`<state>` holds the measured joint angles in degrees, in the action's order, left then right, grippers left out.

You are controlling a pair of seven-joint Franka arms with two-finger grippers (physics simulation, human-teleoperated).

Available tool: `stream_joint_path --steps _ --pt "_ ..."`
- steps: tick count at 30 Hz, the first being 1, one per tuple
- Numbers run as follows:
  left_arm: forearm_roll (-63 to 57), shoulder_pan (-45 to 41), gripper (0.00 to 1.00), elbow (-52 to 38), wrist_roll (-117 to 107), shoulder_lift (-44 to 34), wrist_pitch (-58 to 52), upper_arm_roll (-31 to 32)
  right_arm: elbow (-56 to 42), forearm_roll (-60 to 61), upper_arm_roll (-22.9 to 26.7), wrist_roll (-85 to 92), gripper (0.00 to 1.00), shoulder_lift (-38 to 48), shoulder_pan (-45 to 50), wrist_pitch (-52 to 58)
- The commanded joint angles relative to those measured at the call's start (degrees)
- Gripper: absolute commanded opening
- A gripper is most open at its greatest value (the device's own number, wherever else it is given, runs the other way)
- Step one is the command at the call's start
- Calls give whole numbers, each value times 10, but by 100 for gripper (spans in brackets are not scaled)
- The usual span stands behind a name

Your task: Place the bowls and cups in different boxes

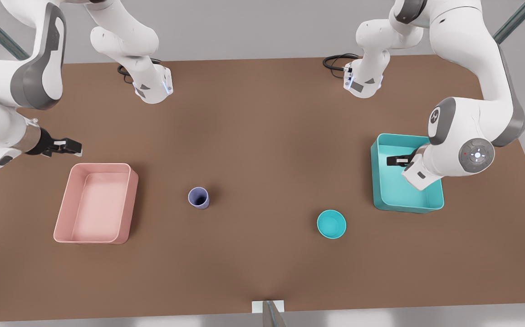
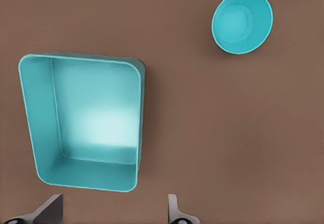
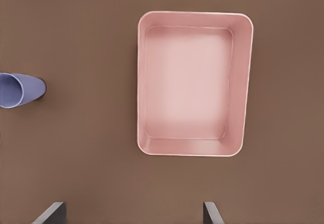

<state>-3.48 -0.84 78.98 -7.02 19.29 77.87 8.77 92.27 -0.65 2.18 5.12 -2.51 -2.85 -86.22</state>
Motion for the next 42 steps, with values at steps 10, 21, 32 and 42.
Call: stream_joint_path --steps 10,21,32,42 --pt "-41 -220 100 -218 -161 342 293 -17 63 33 -2 -86 100 -116 140 -181" --pt "-138 -245 100 -199 -216 389 292 -29 27 35 -2 -317 100 -250 210 -339" --pt "-137 -239 44 -201 -139 419 292 -30 39 56 -2 -327 100 -279 238 -339" --pt "-115 -225 21 -185 -207 315 118 -44 92 57 -2 -326 100 -288 255 -390"
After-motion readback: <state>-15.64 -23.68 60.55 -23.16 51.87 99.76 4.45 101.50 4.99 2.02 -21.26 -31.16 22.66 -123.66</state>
